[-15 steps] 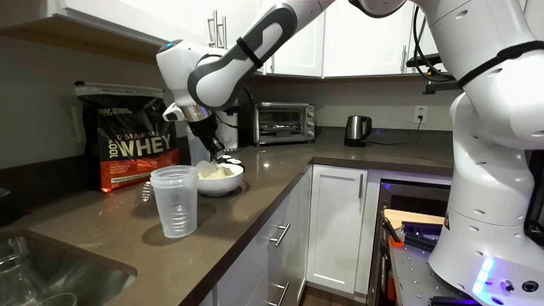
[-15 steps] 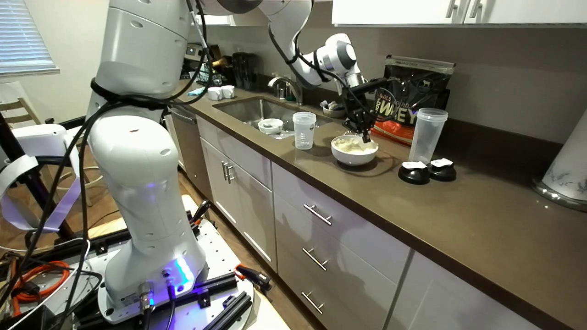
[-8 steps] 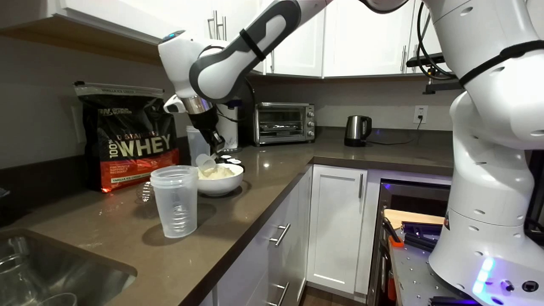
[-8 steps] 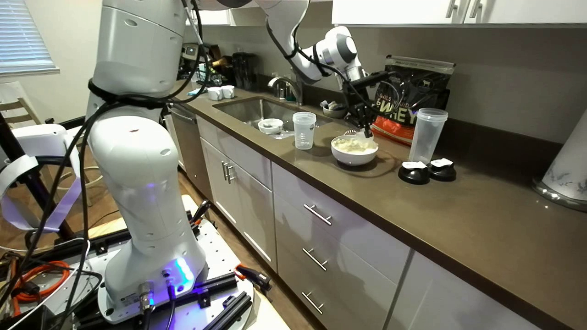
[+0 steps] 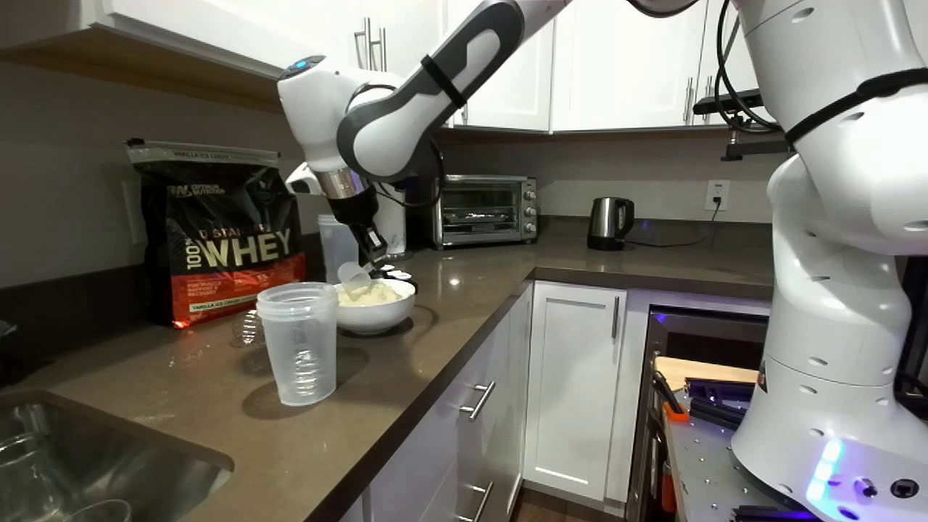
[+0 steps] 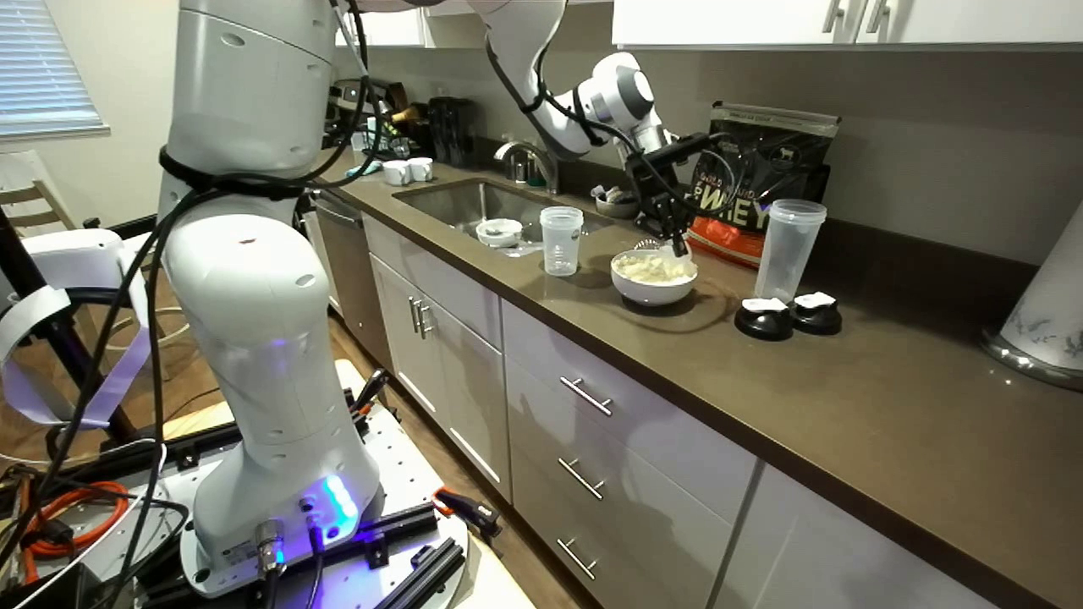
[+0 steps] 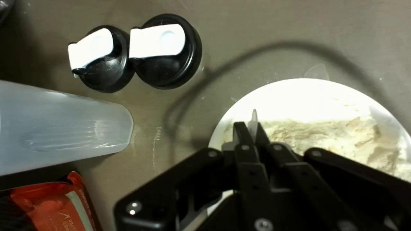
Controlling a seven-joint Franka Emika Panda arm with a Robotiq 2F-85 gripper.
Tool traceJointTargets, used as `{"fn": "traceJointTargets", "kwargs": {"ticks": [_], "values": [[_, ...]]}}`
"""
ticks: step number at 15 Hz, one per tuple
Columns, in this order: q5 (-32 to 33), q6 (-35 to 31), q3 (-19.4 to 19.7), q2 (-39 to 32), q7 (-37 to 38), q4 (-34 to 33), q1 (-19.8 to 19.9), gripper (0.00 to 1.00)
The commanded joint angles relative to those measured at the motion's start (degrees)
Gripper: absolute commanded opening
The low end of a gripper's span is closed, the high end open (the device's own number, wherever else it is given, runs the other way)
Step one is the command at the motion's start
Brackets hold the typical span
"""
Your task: Use the measuring spoon to transfer one spoon of contents from the bowl to the cup at the left
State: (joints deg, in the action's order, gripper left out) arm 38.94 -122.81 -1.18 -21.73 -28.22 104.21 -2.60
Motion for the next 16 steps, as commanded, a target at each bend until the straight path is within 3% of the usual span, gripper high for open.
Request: {"fn": "traceJointTargets", "kwargs": {"ticks": [1,6,16], "values": [[3.88,-5.57,0.65,2.01,7.73,4.48,-0.55,0.01],[9.58,-7.59,0.78,2.08,13.27,6.29,-0.94,0.01],[7.39,-4.54,-0.01,1.67,10.1,5.58,-0.35,0.01]]}}
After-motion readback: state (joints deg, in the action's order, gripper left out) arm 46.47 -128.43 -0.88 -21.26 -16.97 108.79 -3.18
